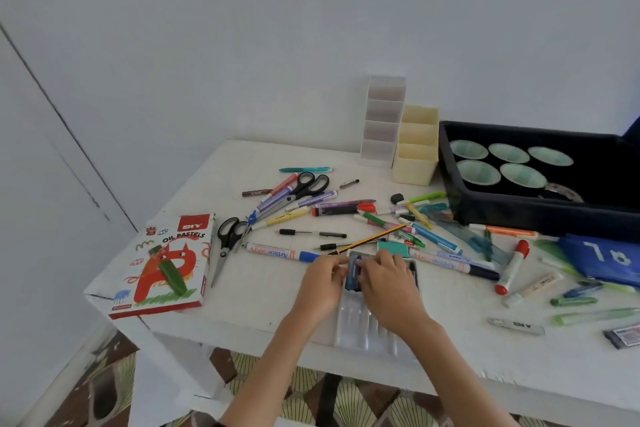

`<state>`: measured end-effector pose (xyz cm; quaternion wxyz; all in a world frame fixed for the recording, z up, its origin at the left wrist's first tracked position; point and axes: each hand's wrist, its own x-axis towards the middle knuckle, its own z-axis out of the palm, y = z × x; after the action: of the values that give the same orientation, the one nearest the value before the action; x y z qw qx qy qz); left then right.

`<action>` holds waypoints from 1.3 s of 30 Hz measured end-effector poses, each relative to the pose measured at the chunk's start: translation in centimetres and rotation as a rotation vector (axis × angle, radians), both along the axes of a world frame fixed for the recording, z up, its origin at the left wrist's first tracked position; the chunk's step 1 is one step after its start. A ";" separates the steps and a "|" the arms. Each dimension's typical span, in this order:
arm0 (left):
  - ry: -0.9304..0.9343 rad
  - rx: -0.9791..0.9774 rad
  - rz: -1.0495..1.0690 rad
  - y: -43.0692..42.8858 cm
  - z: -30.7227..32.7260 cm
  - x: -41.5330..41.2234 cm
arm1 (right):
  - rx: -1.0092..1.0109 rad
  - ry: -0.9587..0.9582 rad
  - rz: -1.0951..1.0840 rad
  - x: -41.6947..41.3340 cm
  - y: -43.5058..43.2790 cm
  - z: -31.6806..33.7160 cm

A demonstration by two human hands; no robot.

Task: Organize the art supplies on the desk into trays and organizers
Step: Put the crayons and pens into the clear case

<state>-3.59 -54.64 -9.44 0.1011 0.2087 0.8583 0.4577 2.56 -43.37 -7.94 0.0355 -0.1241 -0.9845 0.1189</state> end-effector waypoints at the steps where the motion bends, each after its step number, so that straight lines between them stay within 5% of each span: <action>1: 0.014 0.009 0.006 -0.3 0.1 0.0 | -0.048 0.016 -0.010 -0.2 0.3 0.2; 9: 0.163 0.084 0.247 -3.4 1.3 -5.7 | -0.439 0.113 0.024 -4.0 -0.5 0.8; 17: 0.257 -0.039 0.321 -6.8 2.8 -16.8 | -0.602 0.198 0.044 -10.6 -1.9 0.9; 24: 0.254 -0.336 0.113 -8.1 0.5 -24.3 | -0.705 0.187 -0.015 -13.6 -2.6 0.5; 33: 0.422 -0.481 0.024 -8.8 0.3 -24.7 | -0.729 0.195 -0.098 -13.4 -3.2 -0.6; 39: 0.396 -0.178 0.246 -8.1 2.0 -20.2 | -0.781 0.280 -0.117 -11.1 -3.2 0.2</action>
<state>-23.80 -62.77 -7.46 -0.1075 0.1786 0.9173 0.3392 -8.51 -46.54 -7.77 0.1258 -0.1666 -0.8423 0.4970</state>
